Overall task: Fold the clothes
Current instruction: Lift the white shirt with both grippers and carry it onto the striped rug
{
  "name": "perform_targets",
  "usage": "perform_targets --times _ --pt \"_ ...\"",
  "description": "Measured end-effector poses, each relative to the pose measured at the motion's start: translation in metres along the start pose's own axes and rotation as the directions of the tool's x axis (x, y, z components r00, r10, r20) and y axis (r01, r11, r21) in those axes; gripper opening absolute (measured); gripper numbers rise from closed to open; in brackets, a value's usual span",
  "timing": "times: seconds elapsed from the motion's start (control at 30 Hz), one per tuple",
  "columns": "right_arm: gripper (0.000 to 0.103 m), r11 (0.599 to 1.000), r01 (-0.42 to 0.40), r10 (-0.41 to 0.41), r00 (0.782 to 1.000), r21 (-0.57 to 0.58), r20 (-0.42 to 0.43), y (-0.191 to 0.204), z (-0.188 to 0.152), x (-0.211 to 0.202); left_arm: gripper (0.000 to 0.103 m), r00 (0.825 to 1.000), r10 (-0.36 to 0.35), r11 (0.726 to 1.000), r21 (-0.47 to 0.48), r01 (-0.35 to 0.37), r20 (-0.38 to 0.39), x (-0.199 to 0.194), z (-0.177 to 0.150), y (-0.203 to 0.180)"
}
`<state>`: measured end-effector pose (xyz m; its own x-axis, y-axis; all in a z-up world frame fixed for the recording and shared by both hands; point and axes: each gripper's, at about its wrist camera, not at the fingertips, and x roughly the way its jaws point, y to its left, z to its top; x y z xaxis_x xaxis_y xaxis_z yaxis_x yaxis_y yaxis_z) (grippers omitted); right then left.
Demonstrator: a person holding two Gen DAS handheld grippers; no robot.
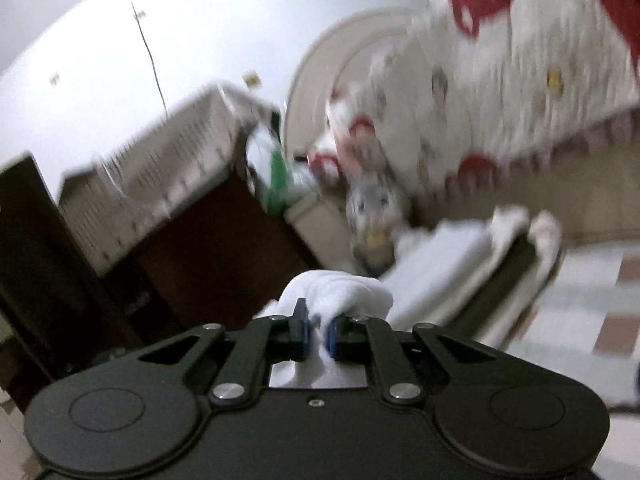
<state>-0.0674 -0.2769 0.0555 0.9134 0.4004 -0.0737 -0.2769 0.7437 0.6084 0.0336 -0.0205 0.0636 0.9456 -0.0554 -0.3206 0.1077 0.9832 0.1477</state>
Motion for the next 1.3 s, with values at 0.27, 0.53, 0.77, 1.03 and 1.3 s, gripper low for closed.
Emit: perform_targets --times 0.27,0.53,0.77,1.03,1.3 --pt "0.011 1.0 -0.009 0.008 0.986 0.006 0.168 -0.017 0.105 -0.115 0.004 0.967 -0.063 0.997 0.048 0.053 0.248 -0.089 0.086 -0.08" --pt "0.012 0.971 0.236 -0.228 0.958 -0.029 0.171 -0.035 0.176 -0.164 0.004 0.96 -0.199 0.979 0.074 0.188 0.196 -0.066 0.109 -0.157" --pt "0.012 0.916 0.387 -0.391 0.92 -0.102 -0.016 -0.082 0.18 -0.188 0.004 0.942 -0.255 0.966 0.106 0.237 0.217 -0.092 0.087 -0.183" --pt "0.012 0.915 0.396 -0.365 0.891 0.071 -0.268 -0.146 0.174 -0.23 0.004 0.93 -0.33 0.931 0.216 0.293 0.162 -0.116 0.08 -0.2" --pt "0.012 0.872 0.393 -0.27 0.884 0.293 -0.382 -0.18 0.187 -0.252 0.004 0.898 -0.355 0.931 0.185 0.314 0.259 -0.118 0.083 -0.193"
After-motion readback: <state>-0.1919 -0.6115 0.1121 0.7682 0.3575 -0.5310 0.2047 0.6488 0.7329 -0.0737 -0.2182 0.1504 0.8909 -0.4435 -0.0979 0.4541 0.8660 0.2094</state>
